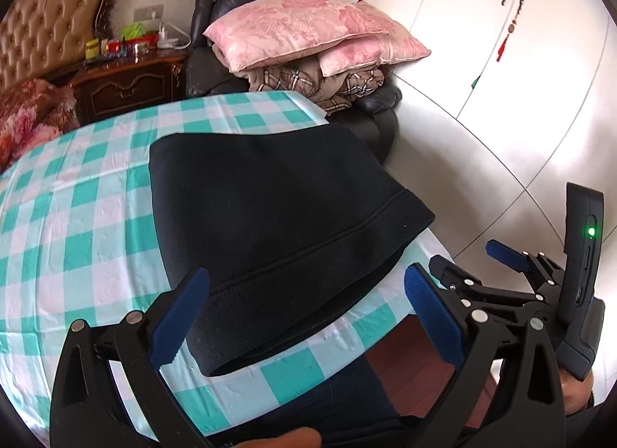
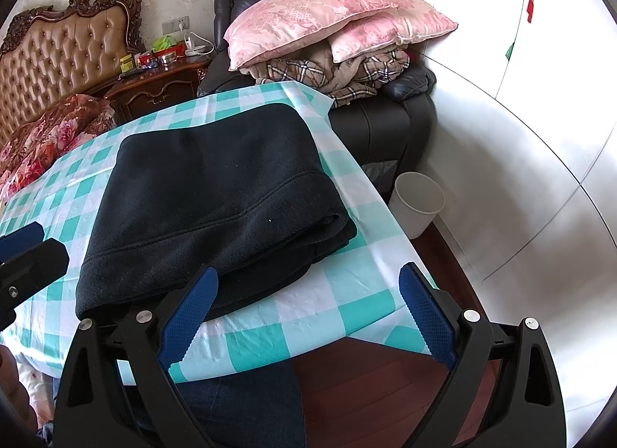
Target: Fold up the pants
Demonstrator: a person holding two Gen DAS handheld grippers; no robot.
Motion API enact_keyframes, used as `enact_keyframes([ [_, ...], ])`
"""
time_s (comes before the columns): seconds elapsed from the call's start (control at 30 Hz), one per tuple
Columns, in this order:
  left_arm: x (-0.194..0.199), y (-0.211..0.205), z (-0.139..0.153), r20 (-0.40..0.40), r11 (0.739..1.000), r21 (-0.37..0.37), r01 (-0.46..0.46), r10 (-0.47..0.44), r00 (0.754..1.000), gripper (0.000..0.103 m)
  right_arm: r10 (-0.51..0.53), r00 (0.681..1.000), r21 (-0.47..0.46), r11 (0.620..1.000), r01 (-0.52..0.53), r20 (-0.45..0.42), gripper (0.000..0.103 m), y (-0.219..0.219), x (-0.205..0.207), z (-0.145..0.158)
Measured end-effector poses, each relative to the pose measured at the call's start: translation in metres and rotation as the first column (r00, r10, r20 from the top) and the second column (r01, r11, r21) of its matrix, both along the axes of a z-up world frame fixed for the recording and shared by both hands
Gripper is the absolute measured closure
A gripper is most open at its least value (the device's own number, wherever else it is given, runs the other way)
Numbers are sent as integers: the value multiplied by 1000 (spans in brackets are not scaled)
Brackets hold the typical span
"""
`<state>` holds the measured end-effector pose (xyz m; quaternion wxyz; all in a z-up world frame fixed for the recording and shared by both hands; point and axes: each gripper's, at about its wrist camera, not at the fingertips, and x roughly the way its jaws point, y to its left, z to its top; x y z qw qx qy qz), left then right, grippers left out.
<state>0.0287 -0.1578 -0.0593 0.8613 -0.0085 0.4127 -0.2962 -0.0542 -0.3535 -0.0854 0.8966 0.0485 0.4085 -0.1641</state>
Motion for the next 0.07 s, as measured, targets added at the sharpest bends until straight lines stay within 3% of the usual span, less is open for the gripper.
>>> enact_keyframes([
  [0.07,3,5,-2,-11,1000,-10,-11,11,1000,2,-8,1000,2,1000,8,0,12,0,1,-3],
])
